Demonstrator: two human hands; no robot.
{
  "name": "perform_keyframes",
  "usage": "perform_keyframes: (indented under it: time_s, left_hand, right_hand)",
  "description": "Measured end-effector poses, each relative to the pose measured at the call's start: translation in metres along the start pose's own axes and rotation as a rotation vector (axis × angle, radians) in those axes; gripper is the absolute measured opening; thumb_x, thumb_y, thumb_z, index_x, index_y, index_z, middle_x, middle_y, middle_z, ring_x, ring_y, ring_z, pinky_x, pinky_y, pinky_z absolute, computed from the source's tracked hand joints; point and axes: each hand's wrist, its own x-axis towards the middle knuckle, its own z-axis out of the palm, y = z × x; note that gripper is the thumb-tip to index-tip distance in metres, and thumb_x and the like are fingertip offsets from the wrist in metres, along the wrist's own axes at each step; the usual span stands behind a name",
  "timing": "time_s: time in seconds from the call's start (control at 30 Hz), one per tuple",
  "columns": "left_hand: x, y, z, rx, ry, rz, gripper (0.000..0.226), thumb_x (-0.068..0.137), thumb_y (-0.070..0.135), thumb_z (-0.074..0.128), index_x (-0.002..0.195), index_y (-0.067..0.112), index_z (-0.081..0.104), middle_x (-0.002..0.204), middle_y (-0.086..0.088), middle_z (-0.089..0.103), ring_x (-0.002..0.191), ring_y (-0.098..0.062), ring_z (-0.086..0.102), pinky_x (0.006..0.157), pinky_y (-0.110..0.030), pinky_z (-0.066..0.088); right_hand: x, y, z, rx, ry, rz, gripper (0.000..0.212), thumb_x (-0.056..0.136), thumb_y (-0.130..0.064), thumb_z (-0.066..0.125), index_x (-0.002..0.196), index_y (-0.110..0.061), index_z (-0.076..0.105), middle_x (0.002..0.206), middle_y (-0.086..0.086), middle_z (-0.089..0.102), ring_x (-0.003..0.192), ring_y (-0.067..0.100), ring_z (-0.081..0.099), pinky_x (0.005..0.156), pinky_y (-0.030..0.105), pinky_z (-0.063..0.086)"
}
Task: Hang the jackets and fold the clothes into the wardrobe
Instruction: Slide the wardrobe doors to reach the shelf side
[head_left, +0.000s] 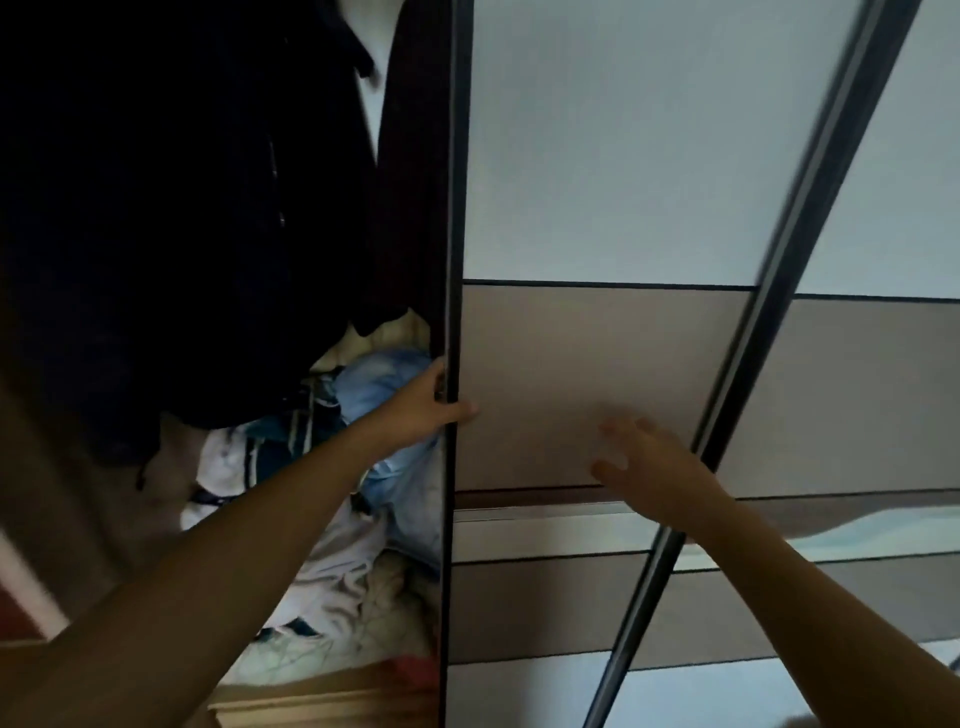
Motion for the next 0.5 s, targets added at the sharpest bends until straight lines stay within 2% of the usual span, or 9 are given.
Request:
perform_keyframes:
  time_s: [0.07, 0.13, 0.2, 0.23, 0.27, 0.37, 0.43, 0.5]
  left_hand:
    - [-0.020, -0.003, -0.027, -0.005, 0.045, -0.026, 0.058, 0.091, 0.012, 0.075, 0.140, 0.023, 0.047, 0.127, 0.005, 0.065, 0.113, -0.003, 0.064, 0.098, -0.026, 0.053]
    - [-0.040, -0.008, -0.055, -0.013, 0.088, -0.068, 0.061, 0.091, 0.014, 0.075, 0.143, 0.024, 0.046, 0.129, 0.005, 0.064, 0.113, -0.001, 0.063, 0.093, -0.021, 0.054]
    - [-0.058, -0.014, -0.081, -0.007, 0.149, -0.097, 0.064, 0.089, 0.016, 0.077, 0.143, 0.028, 0.046, 0.130, 0.006, 0.065, 0.117, -0.009, 0.063, 0.098, -0.030, 0.055]
    - [-0.065, -0.018, -0.092, 0.011, 0.190, -0.115, 0.064, 0.088, 0.016, 0.079, 0.142, 0.027, 0.046, 0.128, 0.005, 0.066, 0.117, -0.012, 0.064, 0.100, -0.035, 0.054]
    - [-0.072, -0.020, -0.103, 0.031, 0.239, -0.123, 0.064, 0.086, 0.015, 0.080, 0.140, 0.024, 0.047, 0.126, 0.005, 0.067, 0.117, -0.015, 0.065, 0.101, -0.038, 0.054]
    - [-0.094, -0.024, -0.129, 0.146, 0.445, -0.157, 0.077, 0.081, 0.020, 0.084, 0.144, 0.017, 0.040, 0.129, 0.000, 0.063, 0.122, -0.022, 0.061, 0.101, -0.037, 0.051]
    - [-0.109, -0.023, -0.140, 0.293, 0.628, -0.124, 0.103, 0.080, 0.030, 0.085, 0.158, 0.021, 0.018, 0.152, -0.003, 0.042, 0.136, -0.018, 0.045, 0.112, -0.036, 0.041]
    - [-0.125, -0.018, -0.147, 0.521, 0.779, -0.005, 0.119, 0.080, 0.035, 0.085, 0.162, 0.027, -0.002, 0.166, -0.001, 0.007, 0.151, -0.020, 0.018, 0.122, -0.038, 0.023]
  right_hand:
    - [0.013, -0.009, 0.006, 0.000, -0.022, -0.023, 0.059, 0.096, -0.047, 0.062, 0.146, -0.020, 0.048, 0.142, 0.008, 0.055, 0.122, 0.030, 0.056, 0.101, 0.039, 0.047]
    - [0.025, -0.022, 0.011, -0.020, -0.039, -0.045, 0.054, 0.096, -0.044, 0.063, 0.141, -0.016, 0.051, 0.135, 0.008, 0.058, 0.117, 0.030, 0.057, 0.094, 0.037, 0.047]
    - [0.035, -0.039, 0.014, -0.023, -0.051, -0.076, 0.031, 0.096, -0.039, 0.063, 0.118, -0.020, 0.054, 0.113, 0.005, 0.061, 0.102, 0.029, 0.058, 0.080, 0.034, 0.043]
    - [0.038, -0.048, 0.016, -0.013, -0.044, -0.092, 0.021, 0.095, -0.037, 0.063, 0.104, -0.022, 0.051, 0.100, 0.001, 0.060, 0.093, 0.027, 0.058, 0.074, 0.034, 0.042]
    - [0.041, -0.058, 0.019, -0.001, -0.032, -0.110, 0.020, 0.094, -0.036, 0.062, 0.095, -0.023, 0.048, 0.091, -0.002, 0.059, 0.087, 0.026, 0.057, 0.071, 0.035, 0.042]
    - [0.045, -0.093, 0.031, -0.021, -0.026, -0.186, 0.018, 0.093, -0.040, 0.058, 0.091, -0.026, 0.047, 0.083, -0.006, 0.059, 0.080, 0.022, 0.058, 0.075, 0.038, 0.051]
    - [0.048, -0.115, 0.039, -0.028, -0.035, -0.227, 0.018, 0.092, -0.042, 0.056, 0.085, -0.032, 0.043, 0.077, -0.007, 0.056, 0.077, 0.021, 0.058, 0.073, 0.041, 0.054]
    - [0.050, -0.138, 0.047, -0.005, -0.048, -0.242, 0.016, 0.088, -0.042, 0.054, 0.080, -0.037, 0.041, 0.071, -0.008, 0.052, 0.073, 0.020, 0.055, 0.070, 0.043, 0.054]
